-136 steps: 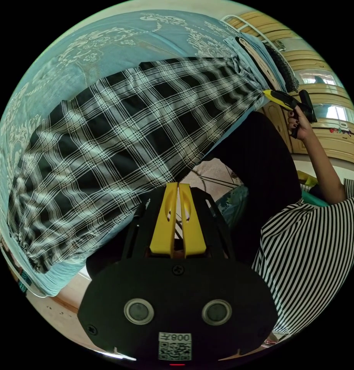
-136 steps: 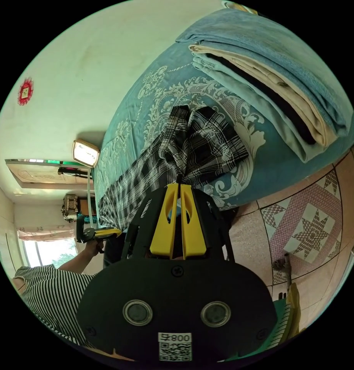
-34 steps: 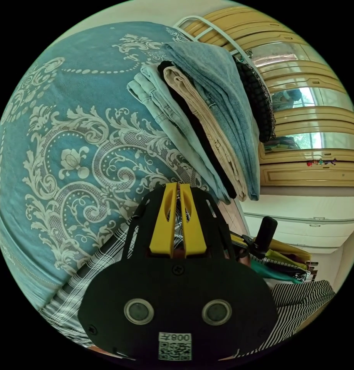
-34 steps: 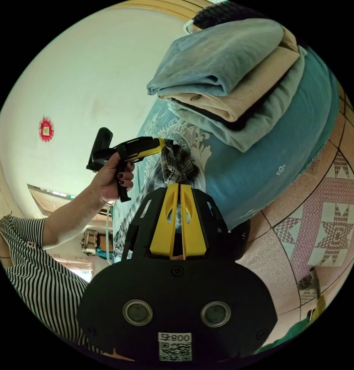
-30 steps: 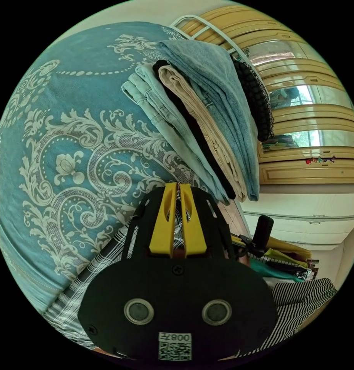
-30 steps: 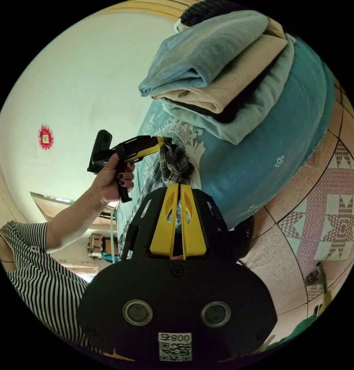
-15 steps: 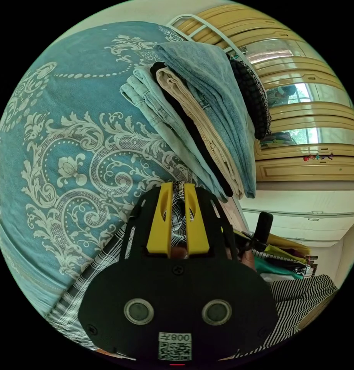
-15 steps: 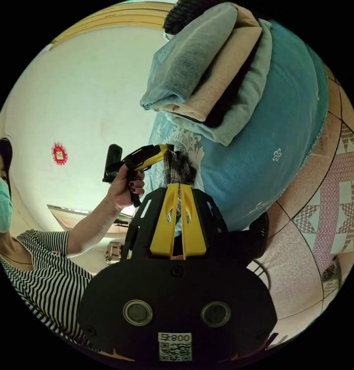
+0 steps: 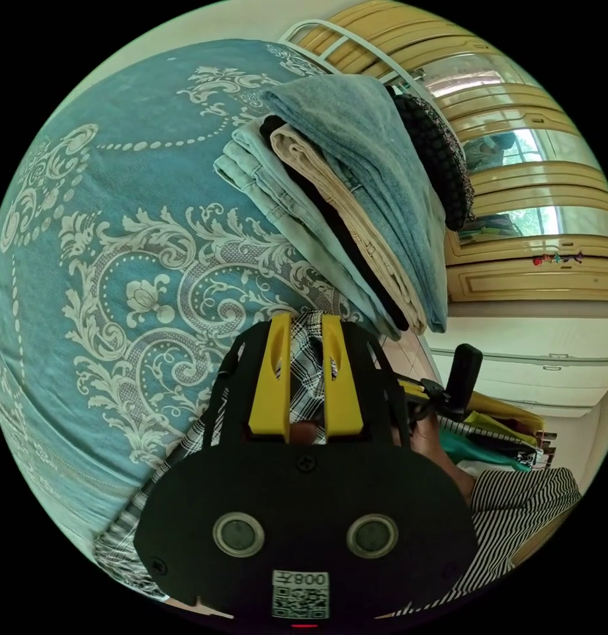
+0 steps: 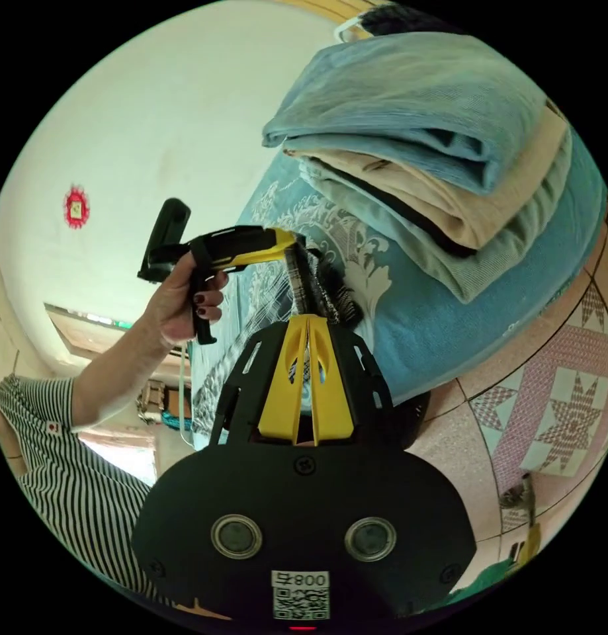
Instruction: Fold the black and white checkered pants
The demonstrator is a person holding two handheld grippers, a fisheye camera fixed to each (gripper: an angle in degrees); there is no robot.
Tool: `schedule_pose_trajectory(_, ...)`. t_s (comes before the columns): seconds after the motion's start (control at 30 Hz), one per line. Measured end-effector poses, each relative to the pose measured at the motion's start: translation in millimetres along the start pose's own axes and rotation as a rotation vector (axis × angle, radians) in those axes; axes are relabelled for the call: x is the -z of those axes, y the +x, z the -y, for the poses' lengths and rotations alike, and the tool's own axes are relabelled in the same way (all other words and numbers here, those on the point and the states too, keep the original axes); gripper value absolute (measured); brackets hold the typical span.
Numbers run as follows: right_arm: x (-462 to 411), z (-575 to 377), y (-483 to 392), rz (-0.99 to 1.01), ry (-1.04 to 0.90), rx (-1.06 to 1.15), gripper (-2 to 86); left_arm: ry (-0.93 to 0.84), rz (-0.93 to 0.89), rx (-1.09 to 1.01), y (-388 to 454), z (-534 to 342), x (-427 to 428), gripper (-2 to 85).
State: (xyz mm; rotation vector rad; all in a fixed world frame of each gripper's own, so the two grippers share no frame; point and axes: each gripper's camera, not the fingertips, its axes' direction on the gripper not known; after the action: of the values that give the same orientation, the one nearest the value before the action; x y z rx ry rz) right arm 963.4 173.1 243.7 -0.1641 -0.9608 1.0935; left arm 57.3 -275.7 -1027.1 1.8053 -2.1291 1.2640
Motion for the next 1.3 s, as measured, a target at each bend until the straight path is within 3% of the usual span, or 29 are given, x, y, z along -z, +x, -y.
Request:
schedule_pose_trajectory(0.23, -8, 1, 10, 0.066, 0.042, -0.097, -0.1, -0.01, -0.057, 0.0, 17, 26, 47, 7.4)
schedule_pose_trajectory(0.73, -38, -2, -3, 0.043, 0.085, -0.111, 0.0, -0.099, 0.05, -0.015, 75, 94, 167, 7.9)
schedule_pose_trajectory(1.3, -110, 2, -25, 0.014, -0.027, 0.031, 2.7, 0.07, 0.032, 0.22, 117, 9, 399, 7.1)
